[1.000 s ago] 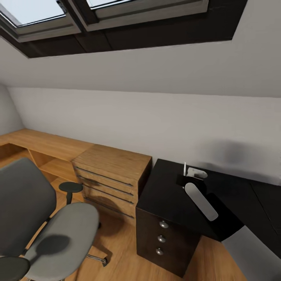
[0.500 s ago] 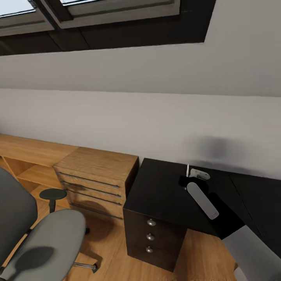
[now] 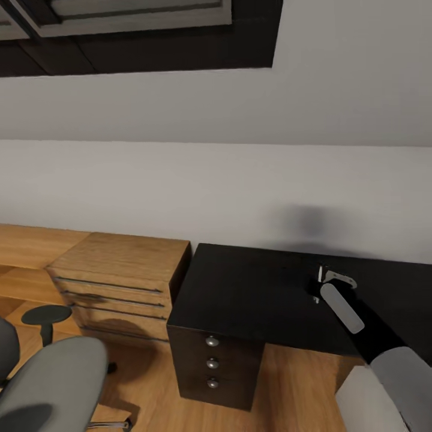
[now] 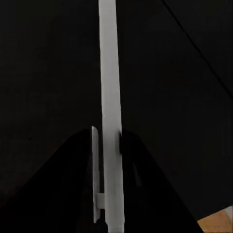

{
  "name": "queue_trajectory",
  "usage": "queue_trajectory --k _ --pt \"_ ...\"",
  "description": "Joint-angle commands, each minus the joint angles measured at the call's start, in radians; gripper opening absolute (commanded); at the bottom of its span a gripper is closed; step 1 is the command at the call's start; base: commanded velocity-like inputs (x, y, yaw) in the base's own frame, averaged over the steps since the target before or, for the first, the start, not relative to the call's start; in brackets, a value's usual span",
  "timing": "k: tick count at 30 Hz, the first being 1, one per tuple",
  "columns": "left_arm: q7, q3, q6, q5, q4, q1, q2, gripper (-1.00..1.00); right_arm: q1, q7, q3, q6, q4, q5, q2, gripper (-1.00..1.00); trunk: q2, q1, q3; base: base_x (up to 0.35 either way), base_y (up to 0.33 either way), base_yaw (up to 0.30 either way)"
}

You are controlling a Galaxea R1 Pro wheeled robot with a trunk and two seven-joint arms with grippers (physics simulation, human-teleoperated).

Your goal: In the bedroom, organize the workspace by keeping the computer under the desk, ensuring the monitor is on the desk, placing the keyboard on the desk next to the monitor, placing the mouse on the desk next to the keyboard, moving the folder from the swivel chair onto the desk next to the mouse, stacking the notebook on top of the folder with the pen on top of the notebook, and positioning the swivel chair next to the desk.

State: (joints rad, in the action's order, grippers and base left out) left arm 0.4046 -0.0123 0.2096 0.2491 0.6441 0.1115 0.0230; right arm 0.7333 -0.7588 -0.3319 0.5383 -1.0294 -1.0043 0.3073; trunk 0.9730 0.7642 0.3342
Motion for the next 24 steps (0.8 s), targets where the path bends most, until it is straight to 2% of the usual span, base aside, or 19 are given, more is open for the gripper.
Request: queue_trajectory --k 1,7,24 --pt "0.002 -0.001 0.004 0.008 0.002 0.000 0.000 1.00 0.001 0.014 -0.004 -0.002 0.019 -0.001 0.006 -1.00 0.001 0.000 0.001 0.000 0.000 -0.269" --pt "0.001 -0.001 0.004 0.006 0.002 0.000 0.000 1.00 0.001 0.048 -0.004 -0.011 0.049 0.026 0.013 -1.00 0.001 0.000 0.001 0.000 0.000 -0.269" --pt "0.000 -0.002 0.004 0.006 0.002 0.000 0.000 1.00 0.001 0.050 0.013 -0.032 0.091 0.031 0.015 -1.00 0.001 0.000 0.001 0.000 0.000 -0.268"
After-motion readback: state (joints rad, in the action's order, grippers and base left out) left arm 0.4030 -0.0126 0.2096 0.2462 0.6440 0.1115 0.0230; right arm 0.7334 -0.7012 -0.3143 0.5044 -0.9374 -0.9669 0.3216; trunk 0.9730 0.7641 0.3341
